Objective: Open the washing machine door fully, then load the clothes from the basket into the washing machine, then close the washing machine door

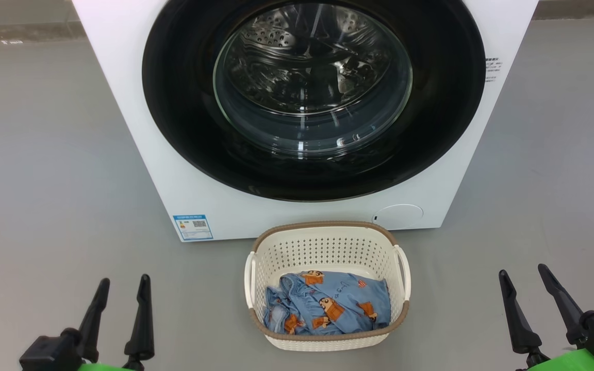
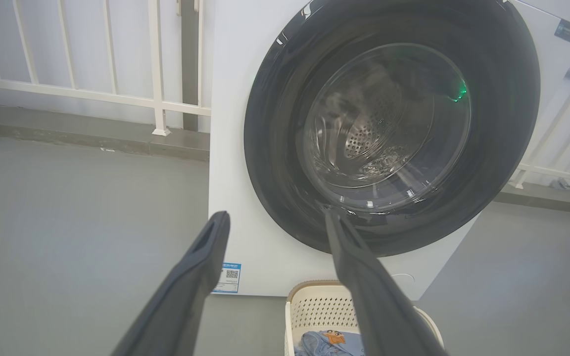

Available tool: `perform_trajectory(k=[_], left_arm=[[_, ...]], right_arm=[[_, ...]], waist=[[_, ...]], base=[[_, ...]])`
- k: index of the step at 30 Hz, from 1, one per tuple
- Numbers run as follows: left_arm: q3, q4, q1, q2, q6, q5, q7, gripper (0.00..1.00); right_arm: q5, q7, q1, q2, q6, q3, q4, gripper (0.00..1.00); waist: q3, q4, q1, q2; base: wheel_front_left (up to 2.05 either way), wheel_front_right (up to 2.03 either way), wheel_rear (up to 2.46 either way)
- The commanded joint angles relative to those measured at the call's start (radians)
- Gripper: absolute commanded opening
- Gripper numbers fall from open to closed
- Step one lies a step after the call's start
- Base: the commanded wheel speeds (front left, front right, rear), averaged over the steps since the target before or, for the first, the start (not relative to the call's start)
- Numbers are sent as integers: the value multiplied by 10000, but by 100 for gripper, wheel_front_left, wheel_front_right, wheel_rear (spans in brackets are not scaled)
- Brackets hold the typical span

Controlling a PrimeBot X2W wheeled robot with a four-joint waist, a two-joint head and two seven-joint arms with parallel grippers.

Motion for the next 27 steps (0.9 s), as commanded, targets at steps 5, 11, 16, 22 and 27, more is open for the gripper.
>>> perform_trajectory(k=[5,11,16,22,27], left_arm=[[285,-326,-109,202,-27,99,-65,100],[270,-302,-7,246,-27,133,-65,100],[248,-290,109,269,-27,150,-65,100],[225,-298,237,289,-27,165,-65,100],[255,-320,313,311,-27,147,-65,100]], right_arm=[[-121,-120,-269,-239,16,186,-217,100],[-89,-120,-298,-266,16,208,-131,100],[-70,-120,-302,-294,16,274,-85,100],[-26,-120,-309,-361,16,297,-51,100],[-11,-120,-310,-382,16,309,-31,100]], waist=[[-21,4,0,0],[-65,-47,0,0],[-148,-98,0,0],[-209,-89,0,0],[-214,-36,0,0]], base=[[0,0,0],[0,0,0],[0,0,0],[0,0,0],[0,0,0]])
